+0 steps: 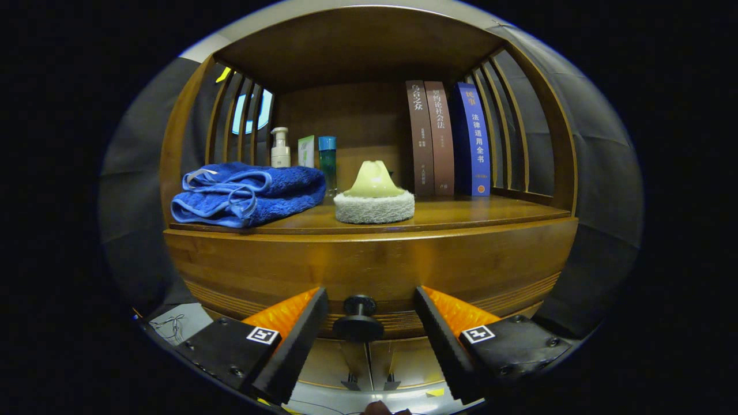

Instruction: Pull open the drawer, take out the items inside it, and place them on the countertop above the cabinet.

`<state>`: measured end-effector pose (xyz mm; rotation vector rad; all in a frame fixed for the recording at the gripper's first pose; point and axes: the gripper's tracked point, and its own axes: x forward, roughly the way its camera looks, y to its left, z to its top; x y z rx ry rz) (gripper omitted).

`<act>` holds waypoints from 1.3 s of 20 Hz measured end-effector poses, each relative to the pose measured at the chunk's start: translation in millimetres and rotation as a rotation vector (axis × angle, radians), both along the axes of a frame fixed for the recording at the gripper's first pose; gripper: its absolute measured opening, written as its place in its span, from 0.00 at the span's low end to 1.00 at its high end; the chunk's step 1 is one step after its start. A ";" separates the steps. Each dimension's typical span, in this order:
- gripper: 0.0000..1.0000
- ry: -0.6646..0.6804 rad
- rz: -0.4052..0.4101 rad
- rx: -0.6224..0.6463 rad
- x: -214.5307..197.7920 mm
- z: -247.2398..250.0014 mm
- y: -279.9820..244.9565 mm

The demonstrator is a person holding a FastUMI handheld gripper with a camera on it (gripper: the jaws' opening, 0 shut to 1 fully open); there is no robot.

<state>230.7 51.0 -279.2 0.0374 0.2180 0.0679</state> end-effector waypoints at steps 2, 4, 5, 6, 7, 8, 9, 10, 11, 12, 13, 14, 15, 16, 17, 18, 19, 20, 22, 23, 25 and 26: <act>0.99 0.007 -0.001 0.005 0.9 -3.1 -0.5; 1.00 0.003 -0.002 0.014 0.3 -0.6 -3.1; 0.99 0.002 -0.004 0.016 -0.7 1.9 -5.5; 0.99 -0.003 -0.008 0.015 -4.0 5.0 -9.1; 1.00 -0.007 -0.008 0.012 -8.1 8.6 -11.7; 0.99 -0.010 -0.006 0.008 -13.8 12.0 -12.9; 0.99 -0.010 -0.003 0.002 -20.4 15.1 -13.2; 1.00 -0.012 0.001 -0.002 -27.8 19.2 -13.7; 1.00 -0.014 0.004 -0.008 -35.5 23.7 -13.5; 1.00 -0.019 0.007 -0.016 -43.2 29.4 -12.9; 0.99 -0.026 0.011 -0.025 -52.0 36.3 -12.2; 0.99 -0.037 0.015 -0.032 -60.2 44.2 -11.2; 1.00 -0.049 0.019 -0.038 -68.9 53.1 -10.4; 1.00 -0.062 0.022 -0.043 -72.2 63.4 -8.6; 0.99 -0.070 0.026 -0.047 -82.0 71.8 -8.2; 0.99 -0.075 0.026 -0.050 -91.6 79.9 -9.1; 0.99 -0.079 0.025 -0.053 -100.8 88.4 -10.5; 0.99 -0.086 0.025 -0.054 -109.1 97.7 -11.3; 0.99 -0.096 0.029 -0.052 -123.6 116.6 -11.8; 0.99 -0.096 0.033 -0.047 -129.3 125.7 -11.7; 0.99 -0.085 0.039 -0.036 -139.4 141.5 -12.5; 0.99 -0.083 0.036 -0.035 -144.4 150.5 -14.4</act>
